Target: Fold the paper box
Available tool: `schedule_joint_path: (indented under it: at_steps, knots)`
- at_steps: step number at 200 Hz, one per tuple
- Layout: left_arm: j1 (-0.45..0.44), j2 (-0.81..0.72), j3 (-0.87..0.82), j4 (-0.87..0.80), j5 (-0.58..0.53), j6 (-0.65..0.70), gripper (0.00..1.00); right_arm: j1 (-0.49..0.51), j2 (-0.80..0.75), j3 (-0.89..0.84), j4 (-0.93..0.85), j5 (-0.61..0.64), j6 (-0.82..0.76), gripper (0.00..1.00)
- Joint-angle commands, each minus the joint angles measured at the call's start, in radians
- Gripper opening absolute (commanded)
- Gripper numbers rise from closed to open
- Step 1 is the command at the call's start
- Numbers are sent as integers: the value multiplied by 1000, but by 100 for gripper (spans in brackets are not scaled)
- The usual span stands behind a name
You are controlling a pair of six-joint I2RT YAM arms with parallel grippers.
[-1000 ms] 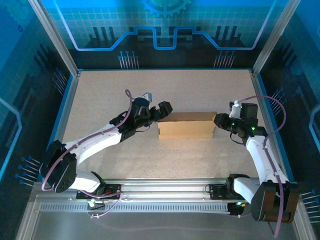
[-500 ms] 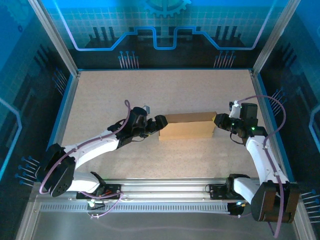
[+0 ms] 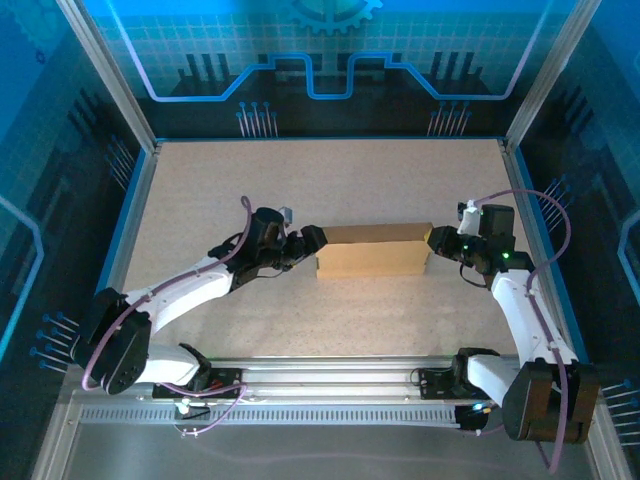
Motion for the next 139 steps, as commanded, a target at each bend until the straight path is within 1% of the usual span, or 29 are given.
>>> schedule_joint_path:
  at_steps: [1,8,17,29,46,56,66,74,81,86,90,93,97,106,117,139]
  knots:
    - [17,15,-46,-46,12,8,69,10,38,-37,-166,87,-33,16]
    - [17,22,-60,-34,19,4,65,11,39,-36,-166,87,-33,16]
    - [17,29,-78,-23,25,-6,56,12,41,-34,-166,86,-35,16]
    - [17,38,-100,-8,30,-12,47,12,46,-34,-163,84,-41,15]
    - [16,54,-122,4,31,-18,39,14,58,-32,-166,82,-45,12]
    - [16,63,-128,11,31,-18,31,15,60,-27,-167,76,-41,10]
    - [16,70,-124,12,34,-13,27,20,56,-19,-166,71,-38,9]
    - [16,71,-113,10,36,-8,27,25,53,-8,-169,69,-36,9]
    - [16,68,-99,5,35,-3,29,28,50,7,-173,67,-31,10]
    - [17,67,-87,3,34,0,34,30,47,17,-175,63,-28,13]
    - [16,66,-76,0,36,8,39,32,46,26,-176,57,-25,16]
    - [16,65,-66,-4,37,15,46,33,44,33,-178,54,-24,20]
    - [17,64,-52,-10,38,22,51,34,43,44,-178,51,-20,26]
    - [17,63,-17,-31,36,42,58,37,38,67,-179,41,-14,38]
    - [17,65,33,-60,37,68,67,36,31,93,-179,36,-5,49]
    - [22,62,107,-91,40,102,81,36,19,139,-185,44,3,66]
